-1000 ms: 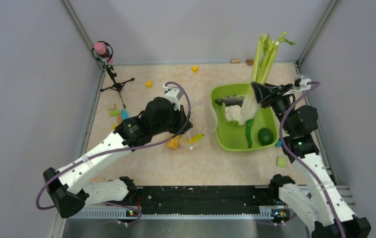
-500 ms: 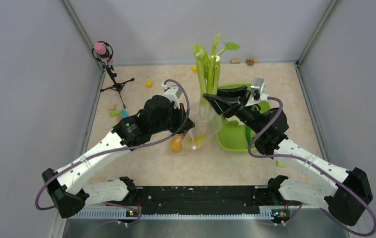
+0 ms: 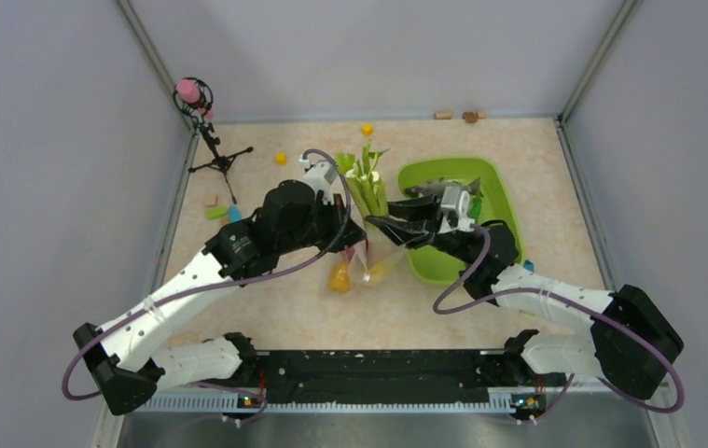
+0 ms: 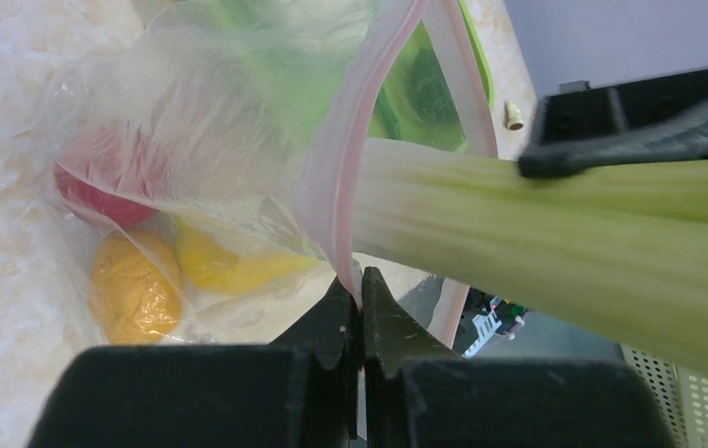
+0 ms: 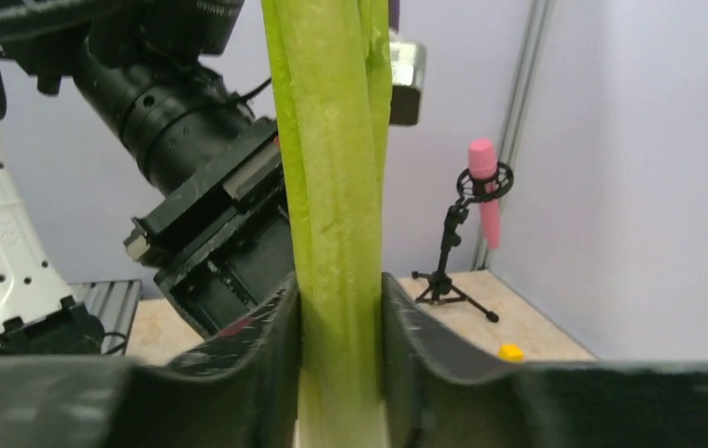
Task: Place the food in the zip-top bag and seal the zipper
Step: Place the fake vegetable in the zipper food storage bag.
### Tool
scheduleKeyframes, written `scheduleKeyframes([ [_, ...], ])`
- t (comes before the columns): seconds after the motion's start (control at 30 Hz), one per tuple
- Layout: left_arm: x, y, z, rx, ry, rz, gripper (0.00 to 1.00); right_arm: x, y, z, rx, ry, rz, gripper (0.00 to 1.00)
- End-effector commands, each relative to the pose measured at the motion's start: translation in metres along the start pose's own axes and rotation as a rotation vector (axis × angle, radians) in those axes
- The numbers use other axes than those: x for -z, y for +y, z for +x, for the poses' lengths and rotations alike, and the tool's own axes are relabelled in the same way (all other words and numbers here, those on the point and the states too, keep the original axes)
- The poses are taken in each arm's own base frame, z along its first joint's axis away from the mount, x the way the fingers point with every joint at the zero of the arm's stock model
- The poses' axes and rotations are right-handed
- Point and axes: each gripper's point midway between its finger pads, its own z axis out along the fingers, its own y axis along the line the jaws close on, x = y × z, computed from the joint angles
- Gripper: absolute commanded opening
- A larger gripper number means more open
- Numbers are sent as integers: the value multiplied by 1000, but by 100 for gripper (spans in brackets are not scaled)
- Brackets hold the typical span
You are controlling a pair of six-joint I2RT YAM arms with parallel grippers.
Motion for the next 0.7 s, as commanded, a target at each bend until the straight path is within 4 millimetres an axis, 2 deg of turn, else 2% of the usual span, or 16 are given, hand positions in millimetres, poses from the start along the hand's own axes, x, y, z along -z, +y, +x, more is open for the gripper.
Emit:
scheduleKeyframes([
  [0.0, 15, -22, -30, 7, -105, 69, 0, -11, 11, -8, 103, -32, -88, 39],
  [0.07, 15, -19, -32, 7, -114, 54, 0, -14, 6, 1, 78, 24, -71, 57],
  [0.17, 16, -17, -33, 2, -121, 39, 0, -18, -2, 13, 38, 124, -45, 68],
  [0.33, 17, -13, -33, -7, -128, 25, 0, -18, -9, 13, 14, 175, 2, 69],
  [0.37, 17, -12, -32, -7, -128, 23, 0, -18, -11, 14, 7, 197, 13, 66],
  [0.4, 17, -12, -32, -9, -128, 24, 0, -17, -12, 17, 5, 230, 22, 63],
  [0.53, 19, -13, -33, -17, -131, 27, 0, -11, -14, 38, -11, 427, 9, 62],
  [0.67, 18, -5, -38, -17, -160, -17, 0, 11, -22, 56, -26, 617, 76, 62],
])
